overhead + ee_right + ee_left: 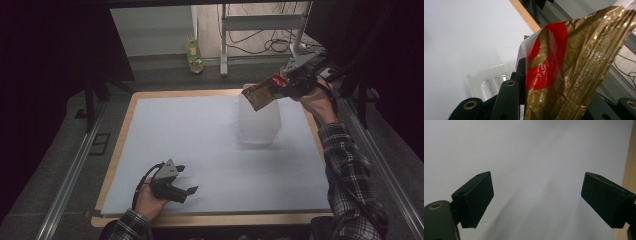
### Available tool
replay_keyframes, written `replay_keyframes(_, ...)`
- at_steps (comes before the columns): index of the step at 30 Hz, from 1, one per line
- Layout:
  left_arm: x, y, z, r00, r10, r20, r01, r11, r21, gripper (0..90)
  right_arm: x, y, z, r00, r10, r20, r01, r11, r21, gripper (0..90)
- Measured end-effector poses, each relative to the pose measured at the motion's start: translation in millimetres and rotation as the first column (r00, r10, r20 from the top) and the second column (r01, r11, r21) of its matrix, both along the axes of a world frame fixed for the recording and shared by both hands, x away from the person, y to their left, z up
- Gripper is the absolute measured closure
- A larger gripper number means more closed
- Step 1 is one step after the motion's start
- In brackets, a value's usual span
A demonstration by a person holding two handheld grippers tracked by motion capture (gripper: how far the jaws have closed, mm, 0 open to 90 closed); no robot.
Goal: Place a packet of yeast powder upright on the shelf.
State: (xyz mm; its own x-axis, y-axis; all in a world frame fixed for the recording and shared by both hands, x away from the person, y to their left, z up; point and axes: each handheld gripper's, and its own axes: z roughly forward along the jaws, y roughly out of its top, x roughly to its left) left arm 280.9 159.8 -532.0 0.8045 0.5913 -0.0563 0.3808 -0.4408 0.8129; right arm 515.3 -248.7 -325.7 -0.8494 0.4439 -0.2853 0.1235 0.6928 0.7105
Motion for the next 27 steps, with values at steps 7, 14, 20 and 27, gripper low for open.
replay_keyframes(7, -0.4, 0.1, 0.1, 1.0000, -0.001, -0.006, 0.001, 1.0000, -0.003, 11.0, 16.6, 0.2, -3.7, 0.9995, -0.002, 0.033, 0.005, 0.9972, -0.074, 70.7)
replay_keyframes(14, 0.0, 0.3, -0.1, 0.9999, -0.005, -0.009, 0.005, 1.0000, -0.005, 11.0, 25.8, 5.3, -10.5, 0.9982, 0.042, 0.043, -0.036, 0.9898, -0.138, 70.6)
replay_keyframes(20, -0.1, 1.3, 0.1, 1.0000, -0.003, -0.008, 0.003, 1.0000, -0.006, 10.9, 34.2, 10.5, -17.4, 0.9948, 0.095, 0.036, -0.086, 0.9742, -0.209, 70.6)
replay_keyframes(27, 0.0, 1.7, 0.1, 0.9999, -0.007, -0.011, 0.007, 0.9999, -0.009, 10.9, 41.0, 16.4, -26.5, 0.9879, 0.155, -0.011, -0.152, 0.9521, -0.265, 70.8)
